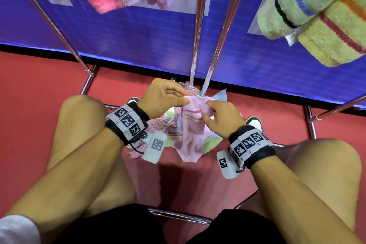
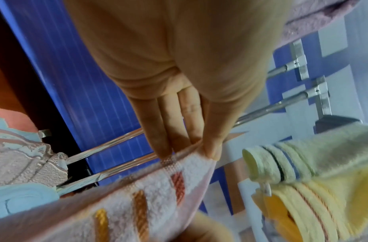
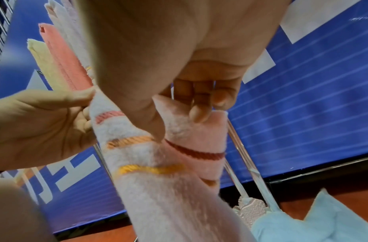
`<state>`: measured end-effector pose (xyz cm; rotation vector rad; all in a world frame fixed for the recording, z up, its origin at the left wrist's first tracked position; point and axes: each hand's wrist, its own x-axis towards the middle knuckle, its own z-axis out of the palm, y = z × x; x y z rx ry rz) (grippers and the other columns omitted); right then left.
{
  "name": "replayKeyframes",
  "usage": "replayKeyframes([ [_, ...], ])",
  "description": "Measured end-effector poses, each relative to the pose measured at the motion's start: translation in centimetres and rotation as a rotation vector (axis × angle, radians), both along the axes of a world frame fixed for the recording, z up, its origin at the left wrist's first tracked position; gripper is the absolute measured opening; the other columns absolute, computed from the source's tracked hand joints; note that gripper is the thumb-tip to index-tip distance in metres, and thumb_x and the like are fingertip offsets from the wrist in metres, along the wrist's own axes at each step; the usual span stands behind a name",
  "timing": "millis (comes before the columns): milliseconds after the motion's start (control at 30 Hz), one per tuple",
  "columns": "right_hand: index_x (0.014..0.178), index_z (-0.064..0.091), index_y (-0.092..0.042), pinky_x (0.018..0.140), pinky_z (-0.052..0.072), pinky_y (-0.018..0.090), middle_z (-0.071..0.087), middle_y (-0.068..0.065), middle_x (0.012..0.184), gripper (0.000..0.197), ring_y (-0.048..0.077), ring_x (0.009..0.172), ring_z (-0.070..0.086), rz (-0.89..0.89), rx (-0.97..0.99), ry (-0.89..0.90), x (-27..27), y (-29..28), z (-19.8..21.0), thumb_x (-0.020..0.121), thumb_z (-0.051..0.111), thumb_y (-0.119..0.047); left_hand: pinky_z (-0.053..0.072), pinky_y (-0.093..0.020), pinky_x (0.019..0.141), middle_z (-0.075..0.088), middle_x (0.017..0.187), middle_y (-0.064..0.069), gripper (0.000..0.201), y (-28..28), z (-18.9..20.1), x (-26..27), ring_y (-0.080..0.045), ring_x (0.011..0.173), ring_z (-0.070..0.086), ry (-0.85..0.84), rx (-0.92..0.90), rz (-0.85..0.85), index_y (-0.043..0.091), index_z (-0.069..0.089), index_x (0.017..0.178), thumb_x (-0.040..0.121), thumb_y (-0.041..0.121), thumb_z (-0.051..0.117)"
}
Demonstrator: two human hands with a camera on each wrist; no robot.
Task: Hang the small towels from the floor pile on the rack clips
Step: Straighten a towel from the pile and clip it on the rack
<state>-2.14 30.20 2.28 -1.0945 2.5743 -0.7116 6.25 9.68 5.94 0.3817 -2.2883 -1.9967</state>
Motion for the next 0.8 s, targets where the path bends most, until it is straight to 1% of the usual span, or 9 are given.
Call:
replayKeyframes([
  [133,0.082,0.060,-0.016,0.064,0.039,0.036,0.059,0.006,0.081,0.012,0.036,0.084,0.057,-0.045,0.124,0.038,-0.8,0.2,-0.6,0.090,0.060,-0.025,0.057,-0.022,0.063,0.072,0.065,0.002,0.019,-1.4,0.6,0.0,-0.008,0.061,0.067,0.042,0.086,0.090,0.007,0.069,0.081,0.076,-0.011,0.074],
  [233,0.095,0.069,-0.012,0.070,0.045,0.038,0.060,0.010,0.094,0.014,0.034,0.091,0.058,-0.131,0.051,0.119,-1.4,0.5,-0.4,0.092,0.058,-0.021,0.058,-0.025,0.063,0.072,0.067,-0.001,0.017,-2.7,0.1,-0.1,-0.011,0.062,0.067,0.049,0.132,0.135,0.013,0.071,0.077,0.071,-0.003,0.076],
  [400,0.085,0.071,-0.009,0.070,0.048,0.034,0.051,0.010,0.104,0.005,0.025,0.082,0.052,-0.226,-0.304,0.259,-1.3,0.6,-0.7,0.085,0.068,-0.013,0.058,-0.023,0.065,0.071,0.065,0.004,0.019,-3.3,-1.1,-0.1,-0.007,0.060,0.065,0.024,0.039,0.140,0.009,0.067,0.084,0.080,-0.009,0.071],
  [467,0.081,0.073,-0.009,0.079,0.044,0.030,0.047,0.015,0.118,0.011,0.022,0.083,0.048,-0.259,-0.333,0.267,-1.6,0.9,-1.0,0.083,0.072,-0.020,0.058,-0.023,0.064,0.070,0.064,0.005,0.020,-3.7,-1.4,-0.1,-0.006,0.058,0.064,0.022,0.016,0.166,0.011,0.067,0.083,0.081,-0.009,0.070],
  [533,0.079,0.073,-0.010,0.086,0.045,0.032,0.047,0.014,0.129,0.017,0.025,0.090,0.054,-0.246,-0.288,0.191,-2.3,1.3,-1.3,0.082,0.075,-0.027,0.057,-0.025,0.064,0.069,0.063,0.006,0.020,-4.1,-1.6,0.0,-0.006,0.058,0.064,0.030,-0.008,0.187,0.013,0.067,0.083,0.080,-0.006,0.071],
  [600,0.078,0.073,-0.013,0.087,0.048,0.034,0.063,0.007,0.119,0.020,0.026,0.097,0.062,-0.217,-0.260,0.138,-2.7,1.7,-1.3,0.083,0.076,-0.032,0.057,-0.024,0.065,0.069,0.063,0.008,0.021,-4.2,-1.9,0.0,-0.004,0.058,0.063,0.041,-0.033,0.191,0.014,0.067,0.083,0.081,-0.006,0.070],
  [633,0.078,0.073,-0.015,0.082,0.048,0.032,0.069,0.001,0.103,0.020,0.023,0.090,0.065,-0.224,-0.273,0.132,-2.6,1.8,-1.1,0.083,0.075,-0.034,0.056,-0.023,0.064,0.068,0.063,0.009,0.020,-4.1,-2.0,0.0,-0.004,0.058,0.063,0.045,-0.040,0.193,0.014,0.067,0.083,0.082,-0.006,0.070],
  [700,0.076,0.074,-0.017,0.071,0.046,0.029,0.064,-0.017,0.070,0.019,0.002,0.064,0.059,-0.264,-0.337,0.110,-2.3,1.6,-0.5,0.082,0.076,-0.035,0.056,-0.024,0.065,0.066,0.062,0.011,0.020,-3.8,-2.1,-0.1,-0.004,0.059,0.062,0.050,-0.032,0.210,0.015,0.066,0.084,0.083,-0.005,0.068],
  [800,0.078,0.070,-0.019,0.069,0.048,0.031,0.059,-0.024,0.064,0.014,-0.006,0.060,0.056,-0.363,-0.510,-0.005,-1.7,1.1,0.2,0.077,0.083,-0.025,0.056,-0.024,0.066,0.066,0.063,0.010,0.022,-4.0,-2.2,-0.3,-0.005,0.061,0.062,0.050,-0.005,0.254,0.015,0.065,0.084,0.086,-0.007,0.065],
])
